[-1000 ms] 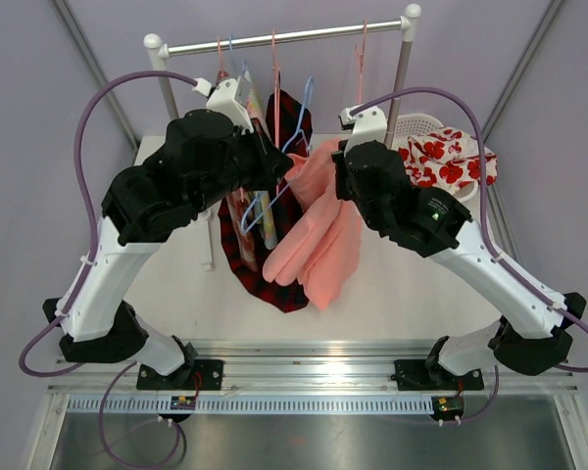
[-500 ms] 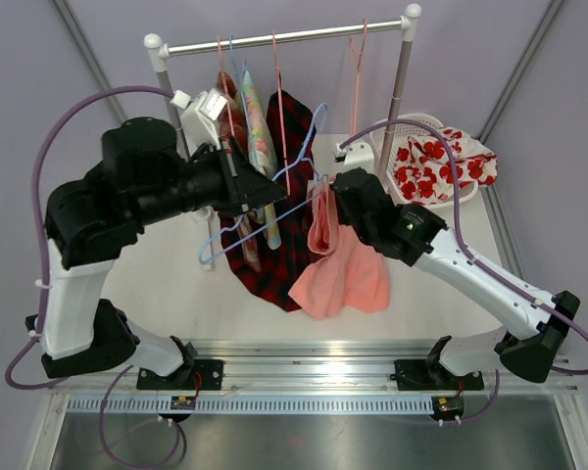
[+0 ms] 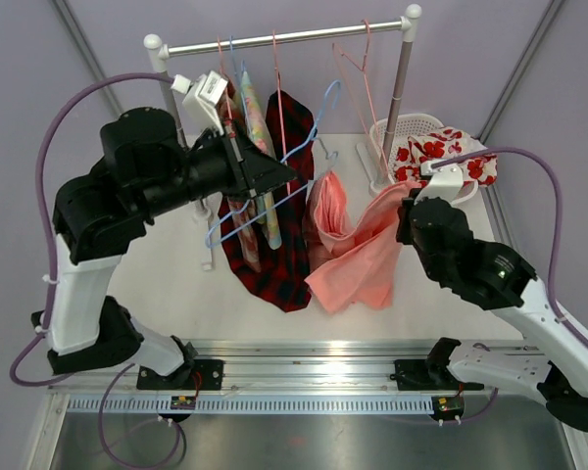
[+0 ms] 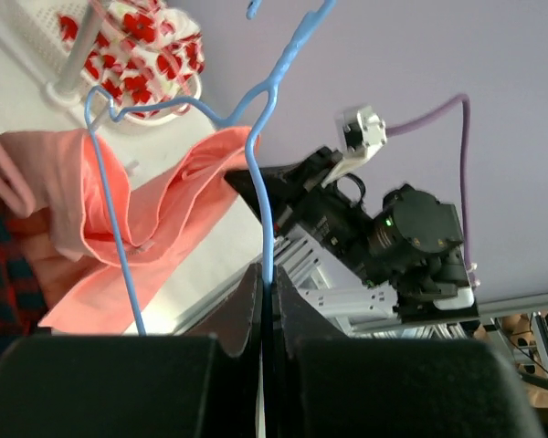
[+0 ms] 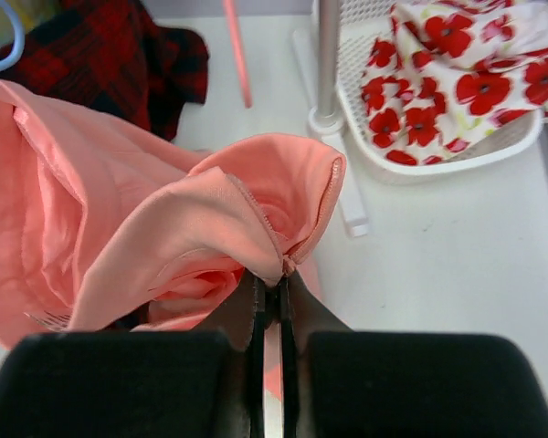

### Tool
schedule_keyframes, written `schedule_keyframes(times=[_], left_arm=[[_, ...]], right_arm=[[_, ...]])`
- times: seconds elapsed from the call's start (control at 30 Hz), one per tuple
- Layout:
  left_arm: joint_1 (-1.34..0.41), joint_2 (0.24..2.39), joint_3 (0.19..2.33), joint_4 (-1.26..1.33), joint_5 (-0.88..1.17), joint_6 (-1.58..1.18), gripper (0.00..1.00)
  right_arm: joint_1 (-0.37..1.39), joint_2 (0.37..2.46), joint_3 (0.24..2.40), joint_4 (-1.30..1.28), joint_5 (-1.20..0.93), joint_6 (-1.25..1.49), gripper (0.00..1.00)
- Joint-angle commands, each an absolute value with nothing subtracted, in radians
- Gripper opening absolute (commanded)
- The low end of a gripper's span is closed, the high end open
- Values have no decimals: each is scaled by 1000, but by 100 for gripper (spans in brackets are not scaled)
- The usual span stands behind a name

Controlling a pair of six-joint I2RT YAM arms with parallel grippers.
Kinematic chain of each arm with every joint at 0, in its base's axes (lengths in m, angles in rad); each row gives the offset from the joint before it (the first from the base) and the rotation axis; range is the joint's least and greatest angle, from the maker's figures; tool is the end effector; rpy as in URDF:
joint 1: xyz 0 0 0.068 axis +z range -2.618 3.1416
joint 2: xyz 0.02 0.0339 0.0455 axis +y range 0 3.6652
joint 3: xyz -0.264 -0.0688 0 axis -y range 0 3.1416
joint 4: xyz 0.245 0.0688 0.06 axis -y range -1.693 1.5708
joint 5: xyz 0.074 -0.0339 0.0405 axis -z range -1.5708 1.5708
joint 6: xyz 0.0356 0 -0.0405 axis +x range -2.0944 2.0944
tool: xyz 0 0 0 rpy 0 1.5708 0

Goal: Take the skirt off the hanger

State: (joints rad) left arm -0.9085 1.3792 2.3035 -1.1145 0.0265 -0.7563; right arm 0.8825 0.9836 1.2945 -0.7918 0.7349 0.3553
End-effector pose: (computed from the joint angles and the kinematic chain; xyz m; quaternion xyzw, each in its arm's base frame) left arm 0.1081 -0.1402 0.5837 0.0670 0.7681 -0.4778 0.4210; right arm 0.1313 0.1220 0.4189 -0.0282 0.8190 0.0304 0.5723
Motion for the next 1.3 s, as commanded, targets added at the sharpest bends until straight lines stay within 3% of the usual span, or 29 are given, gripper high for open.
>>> schedule_keyframes(times=[0.0,0.1,0.17,0.27,0.47,0.7,0.83,0.93,1.03,1.2,1.27], left_arm=[[-910,1523,2523,-1173,149,-704,0],[-917,1545,2385,-1325,135,-704,0],[-940,1412,2113,-1196,231,-727,0],[-969,1225,1947,-1080,290,-810,0],[-971,1103,2025,-1409,206,-827,0],[-971,1002,2127,-1509,143,-859,0],[-971,989,1998,-1407,159,-839,0],[-971,1037,1899,-1196,179,-792,0],[-971,1152,1963,-1143,170,-712,0],[-969,1493,2441,-1163,3,-591,0],[-942,1561,2517,-1119,-54,-563,0]], right_arm=[[874,986,1394,-827,896,339,0],[874,1008,1485,-809,930,278,0],[873,1015,1512,-789,953,227,0],[868,1020,1485,-741,982,178,0],[831,990,1427,-721,1038,176,0],[752,928,1362,-753,1101,201,0],[747,891,1405,-743,1123,194,0],[747,896,1452,-565,1103,-39,0],[736,980,1540,-453,1091,-248,0],[638,1112,1781,-463,990,-380,0],[531,1166,1870,-478,939,-393,0]])
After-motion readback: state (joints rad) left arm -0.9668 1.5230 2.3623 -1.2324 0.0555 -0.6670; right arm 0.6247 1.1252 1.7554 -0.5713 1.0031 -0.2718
